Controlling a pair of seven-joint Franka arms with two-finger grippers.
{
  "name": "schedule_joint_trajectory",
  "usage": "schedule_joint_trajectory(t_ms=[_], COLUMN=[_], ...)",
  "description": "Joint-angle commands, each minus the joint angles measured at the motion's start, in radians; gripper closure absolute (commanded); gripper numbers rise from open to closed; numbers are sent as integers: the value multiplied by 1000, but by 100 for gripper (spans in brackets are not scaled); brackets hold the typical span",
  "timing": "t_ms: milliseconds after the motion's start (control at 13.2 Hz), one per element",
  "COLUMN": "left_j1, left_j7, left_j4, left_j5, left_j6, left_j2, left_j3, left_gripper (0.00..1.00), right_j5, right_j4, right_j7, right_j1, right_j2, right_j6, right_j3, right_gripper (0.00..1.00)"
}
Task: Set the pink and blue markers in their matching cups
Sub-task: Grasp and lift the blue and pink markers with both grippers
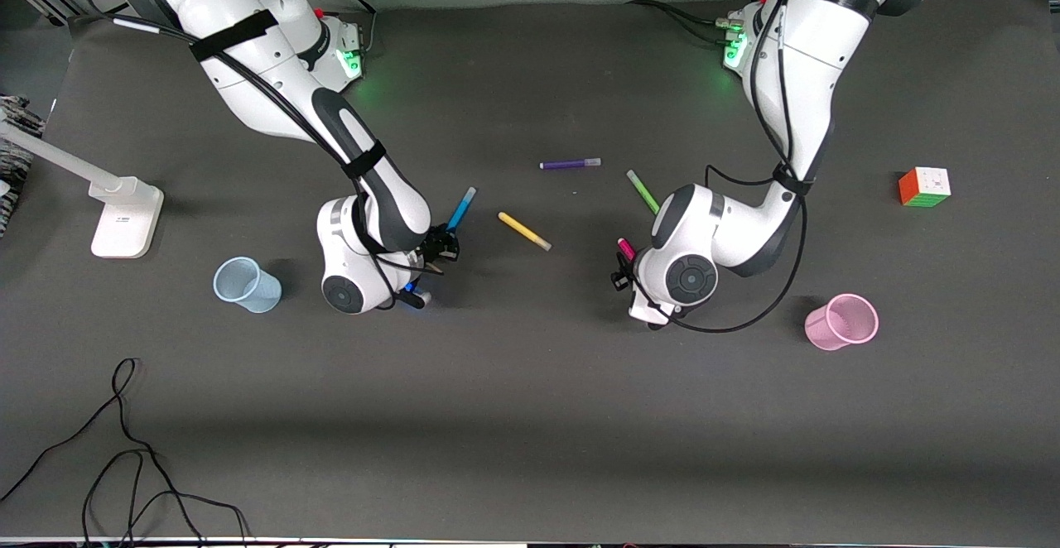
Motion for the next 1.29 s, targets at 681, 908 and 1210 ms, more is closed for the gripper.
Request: schedule_joint_trajectory(t_ms=[681, 908, 1210], left_j1=[-8, 29, 168], left_j7=[-21, -9, 28], left_j4=[-109, -83, 114], left_j5=[-46, -66, -53], left_j6=[15, -92, -420], left_j2=[-89, -145, -201], left_j3=[-5, -1, 3], left_gripper=[100, 100, 100], right_j5=[-477, -536, -627], right_j4=[-20, -28, -152], right_j7=[-210, -388, -587], right_j1=[9, 12, 11], right_j2=[-461, -501, -623], right_j6=[-105, -58, 153], right_j3=[-172, -238, -321], right_gripper=[100, 100, 100])
